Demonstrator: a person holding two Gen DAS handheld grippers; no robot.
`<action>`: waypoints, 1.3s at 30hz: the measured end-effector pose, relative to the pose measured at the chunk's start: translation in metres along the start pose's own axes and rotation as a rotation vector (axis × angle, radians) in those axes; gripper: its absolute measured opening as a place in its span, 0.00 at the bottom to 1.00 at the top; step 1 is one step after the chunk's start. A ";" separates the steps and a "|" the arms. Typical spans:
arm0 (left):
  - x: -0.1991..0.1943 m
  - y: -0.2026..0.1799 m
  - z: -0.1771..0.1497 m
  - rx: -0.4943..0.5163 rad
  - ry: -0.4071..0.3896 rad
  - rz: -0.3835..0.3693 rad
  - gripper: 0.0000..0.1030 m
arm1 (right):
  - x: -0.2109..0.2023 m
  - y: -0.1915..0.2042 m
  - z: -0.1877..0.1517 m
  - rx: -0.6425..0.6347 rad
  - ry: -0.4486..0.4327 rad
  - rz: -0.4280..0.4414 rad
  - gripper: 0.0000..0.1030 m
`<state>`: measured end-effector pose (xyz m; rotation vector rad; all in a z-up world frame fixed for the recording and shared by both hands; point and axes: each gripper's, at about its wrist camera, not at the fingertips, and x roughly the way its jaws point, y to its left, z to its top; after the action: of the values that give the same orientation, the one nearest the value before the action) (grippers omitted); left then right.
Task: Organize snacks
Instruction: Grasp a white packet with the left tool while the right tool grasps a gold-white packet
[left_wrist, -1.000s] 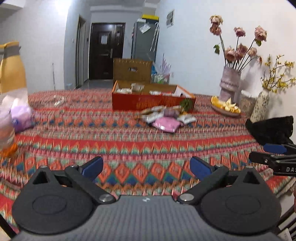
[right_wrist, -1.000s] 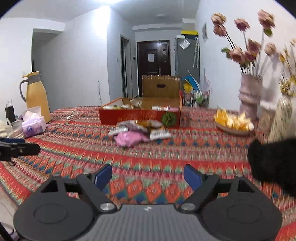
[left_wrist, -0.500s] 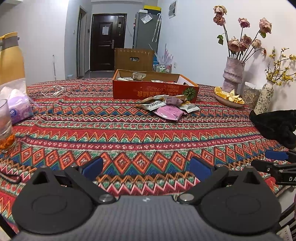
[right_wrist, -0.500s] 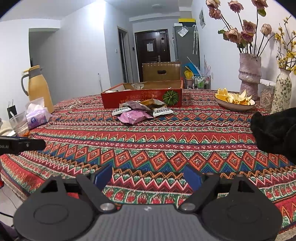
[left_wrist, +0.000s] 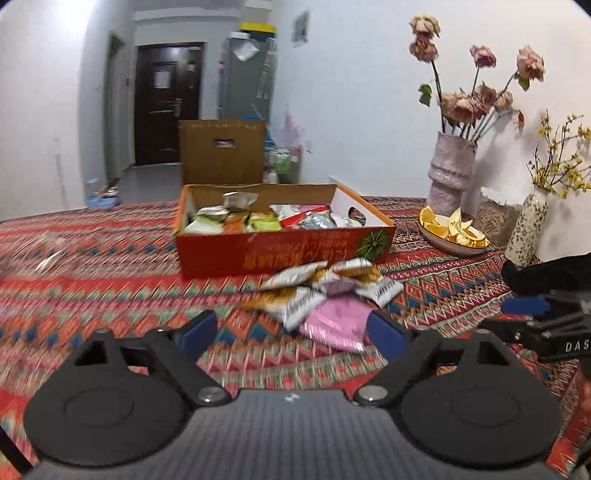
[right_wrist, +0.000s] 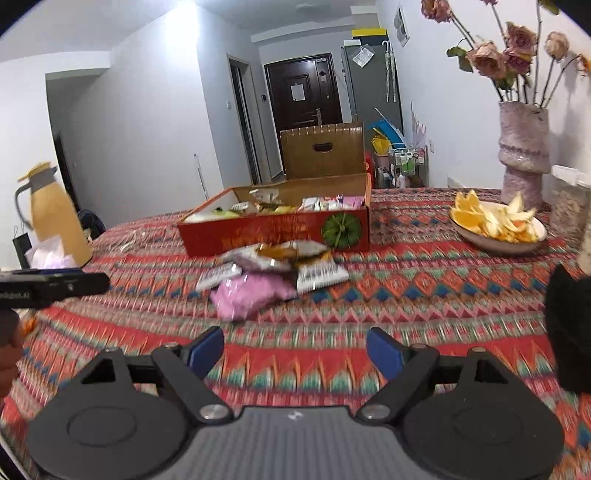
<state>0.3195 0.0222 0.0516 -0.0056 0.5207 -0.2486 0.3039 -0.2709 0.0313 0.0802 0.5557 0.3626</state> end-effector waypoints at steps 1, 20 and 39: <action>0.017 0.005 0.009 0.025 0.013 -0.022 0.84 | 0.011 0.000 0.010 -0.016 -0.004 0.002 0.82; 0.211 0.055 0.029 0.028 0.188 -0.295 0.45 | 0.221 0.008 0.064 -0.130 0.109 -0.131 0.65; 0.132 0.047 0.058 0.015 0.065 -0.199 0.39 | 0.169 -0.013 0.041 -0.107 0.084 -0.192 0.54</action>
<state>0.4692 0.0329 0.0340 -0.0350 0.5835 -0.4481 0.4624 -0.2215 -0.0206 -0.0912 0.6204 0.2087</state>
